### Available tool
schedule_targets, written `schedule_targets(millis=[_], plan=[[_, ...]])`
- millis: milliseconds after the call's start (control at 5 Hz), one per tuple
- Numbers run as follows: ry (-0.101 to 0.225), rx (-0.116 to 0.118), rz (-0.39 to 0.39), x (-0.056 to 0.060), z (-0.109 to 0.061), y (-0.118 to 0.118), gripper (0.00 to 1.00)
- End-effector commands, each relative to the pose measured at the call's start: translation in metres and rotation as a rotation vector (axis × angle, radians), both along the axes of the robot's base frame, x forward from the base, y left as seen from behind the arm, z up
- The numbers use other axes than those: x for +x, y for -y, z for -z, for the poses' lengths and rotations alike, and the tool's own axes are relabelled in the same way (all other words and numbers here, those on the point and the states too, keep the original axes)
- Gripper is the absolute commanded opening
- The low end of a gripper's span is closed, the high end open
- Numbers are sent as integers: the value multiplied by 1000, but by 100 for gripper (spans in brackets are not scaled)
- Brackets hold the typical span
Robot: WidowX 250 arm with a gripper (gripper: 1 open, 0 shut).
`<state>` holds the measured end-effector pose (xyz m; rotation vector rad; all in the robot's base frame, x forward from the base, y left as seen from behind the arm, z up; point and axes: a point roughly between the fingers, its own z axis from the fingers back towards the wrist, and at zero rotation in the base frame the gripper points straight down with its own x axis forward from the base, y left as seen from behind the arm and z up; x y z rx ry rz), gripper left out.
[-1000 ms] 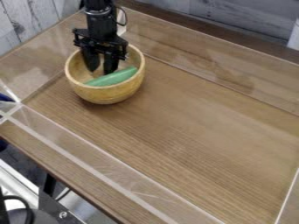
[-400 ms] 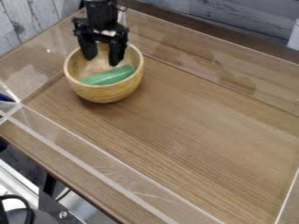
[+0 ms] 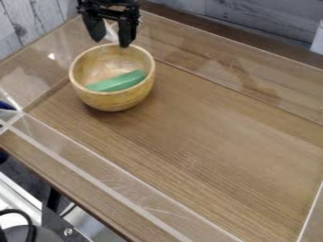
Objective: Put the green block in the brown bowl
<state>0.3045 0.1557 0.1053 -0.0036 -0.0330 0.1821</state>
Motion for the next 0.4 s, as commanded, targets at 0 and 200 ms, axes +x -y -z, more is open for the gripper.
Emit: schedule_targets(millis=[0,200], plan=[[89,56,6,10,-27,-5,100],[74,62,2,11,-18,-9,100]])
